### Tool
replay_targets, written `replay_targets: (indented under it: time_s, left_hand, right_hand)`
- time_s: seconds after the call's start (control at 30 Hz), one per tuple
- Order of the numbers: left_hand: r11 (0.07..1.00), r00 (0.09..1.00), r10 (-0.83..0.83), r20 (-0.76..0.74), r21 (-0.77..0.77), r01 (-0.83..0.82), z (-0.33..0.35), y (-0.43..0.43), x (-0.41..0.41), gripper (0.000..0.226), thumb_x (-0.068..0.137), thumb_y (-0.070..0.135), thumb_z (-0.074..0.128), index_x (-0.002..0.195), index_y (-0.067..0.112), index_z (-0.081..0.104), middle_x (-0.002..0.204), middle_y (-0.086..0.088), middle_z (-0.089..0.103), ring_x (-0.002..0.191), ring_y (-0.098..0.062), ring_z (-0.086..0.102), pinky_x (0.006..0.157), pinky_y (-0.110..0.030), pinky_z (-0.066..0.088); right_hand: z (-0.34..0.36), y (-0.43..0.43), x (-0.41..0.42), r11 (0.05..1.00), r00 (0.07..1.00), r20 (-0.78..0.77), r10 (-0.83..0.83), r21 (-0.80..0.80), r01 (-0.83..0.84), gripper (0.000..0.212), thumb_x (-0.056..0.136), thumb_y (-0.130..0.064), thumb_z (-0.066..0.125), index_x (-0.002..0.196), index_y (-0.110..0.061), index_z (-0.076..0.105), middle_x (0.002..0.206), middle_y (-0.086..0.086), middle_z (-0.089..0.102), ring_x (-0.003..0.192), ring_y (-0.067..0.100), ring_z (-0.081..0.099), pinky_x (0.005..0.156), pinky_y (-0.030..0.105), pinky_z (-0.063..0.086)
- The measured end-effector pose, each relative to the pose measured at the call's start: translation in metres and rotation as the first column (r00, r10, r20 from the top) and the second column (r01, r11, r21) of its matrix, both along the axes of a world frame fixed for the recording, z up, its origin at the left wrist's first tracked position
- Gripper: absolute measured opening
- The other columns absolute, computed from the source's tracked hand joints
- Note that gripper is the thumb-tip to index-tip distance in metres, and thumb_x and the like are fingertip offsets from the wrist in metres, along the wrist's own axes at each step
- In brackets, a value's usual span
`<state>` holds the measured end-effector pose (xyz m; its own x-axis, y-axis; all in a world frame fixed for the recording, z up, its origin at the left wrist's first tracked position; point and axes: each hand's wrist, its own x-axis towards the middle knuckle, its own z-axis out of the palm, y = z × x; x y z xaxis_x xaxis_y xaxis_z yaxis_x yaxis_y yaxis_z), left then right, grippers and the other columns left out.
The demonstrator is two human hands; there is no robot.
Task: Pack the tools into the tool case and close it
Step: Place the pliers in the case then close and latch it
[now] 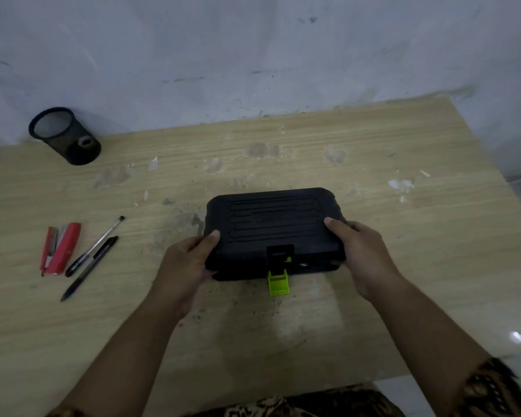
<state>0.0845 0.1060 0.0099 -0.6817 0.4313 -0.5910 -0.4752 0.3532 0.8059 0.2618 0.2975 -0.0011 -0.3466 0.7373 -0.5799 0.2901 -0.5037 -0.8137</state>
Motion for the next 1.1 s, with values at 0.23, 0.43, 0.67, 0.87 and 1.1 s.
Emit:
replay_targets:
  time_s: [0.23, 0.43, 0.67, 0.87, 1.1]
  left_hand:
    - [0.853, 0.646, -0.456, -0.612, -0.508, 0.121, -0.039, -0.011, 0.012, 0.041, 0.099, 0.044, 0.041, 0.102, 0.013, 0.068, 0.114, -0.013, 0.056, 0.107, -0.026, 0.051, 0.083, -0.027, 0.039]
    - [0.892, 0.613, -0.429, -0.664, -0.42, 0.168, -0.065, -0.016, 0.024, 0.062, 0.099, 0.058, 0.017, 0.124, 0.014, 0.052, 0.108, -0.005, 0.056, 0.1, -0.024, 0.053, 0.086, -0.042, 0.05]
    - [0.961, 0.723, -0.256, -0.641, -0.25, 0.119, -0.064, -0.005, 0.03, 0.054, 0.1, 0.053, 0.023, 0.129, 0.018, 0.05, 0.112, -0.001, 0.059, 0.103, -0.019, 0.058, 0.082, -0.041, 0.053]
    - [0.978, 0.874, -0.119, -0.47, -0.205, 0.023, -0.033, 0.01, 0.016, 0.054, 0.098, 0.056, 0.035, 0.133, 0.019, 0.053, 0.114, 0.003, 0.061, 0.102, -0.015, 0.059, 0.079, -0.027, 0.049]
    - [0.983, 0.848, -0.135, -0.512, -0.174, 0.051, -0.015, 0.019, 0.002, 0.061, 0.094, 0.06, 0.041, 0.144, 0.026, 0.035, 0.137, -0.002, 0.043, 0.121, -0.02, 0.047, 0.095, -0.036, 0.043]
  right_hand:
    - [-0.029, -0.006, 0.014, 0.876, 0.95, 0.292, 0.111, 0.423, -0.232, 0.044, 0.084, -0.051, 0.066, 0.104, -0.013, 0.075, 0.105, 0.011, 0.064, 0.085, 0.014, 0.066, 0.067, 0.019, 0.053]
    - [-0.048, -0.021, 0.021, 0.828, 0.921, 0.373, 0.112, 0.478, -0.294, 0.047, 0.088, -0.066, 0.049, 0.112, -0.029, 0.066, 0.096, 0.008, 0.06, 0.09, 0.016, 0.058, 0.067, 0.02, 0.044]
    - [-0.057, -0.033, 0.005, 0.928, 0.951, 0.308, -0.009, 0.357, -0.107, 0.066, 0.082, -0.075, 0.04, 0.097, -0.015, 0.062, 0.105, 0.014, 0.061, 0.09, 0.024, 0.062, 0.074, 0.037, 0.053]
    - [-0.032, -0.025, -0.011, 0.959, 0.984, 0.179, 0.006, 0.277, -0.056, 0.064, 0.074, -0.073, 0.049, 0.125, -0.033, 0.053, 0.125, 0.003, 0.053, 0.106, 0.017, 0.058, 0.095, 0.044, 0.052]
    - [0.0, -0.006, -0.032, 0.99, 0.995, 0.041, -0.09, 0.116, 0.084, 0.043, 0.072, -0.055, 0.065, 0.109, -0.033, 0.063, 0.112, -0.001, 0.065, 0.097, 0.019, 0.066, 0.071, 0.041, 0.06]
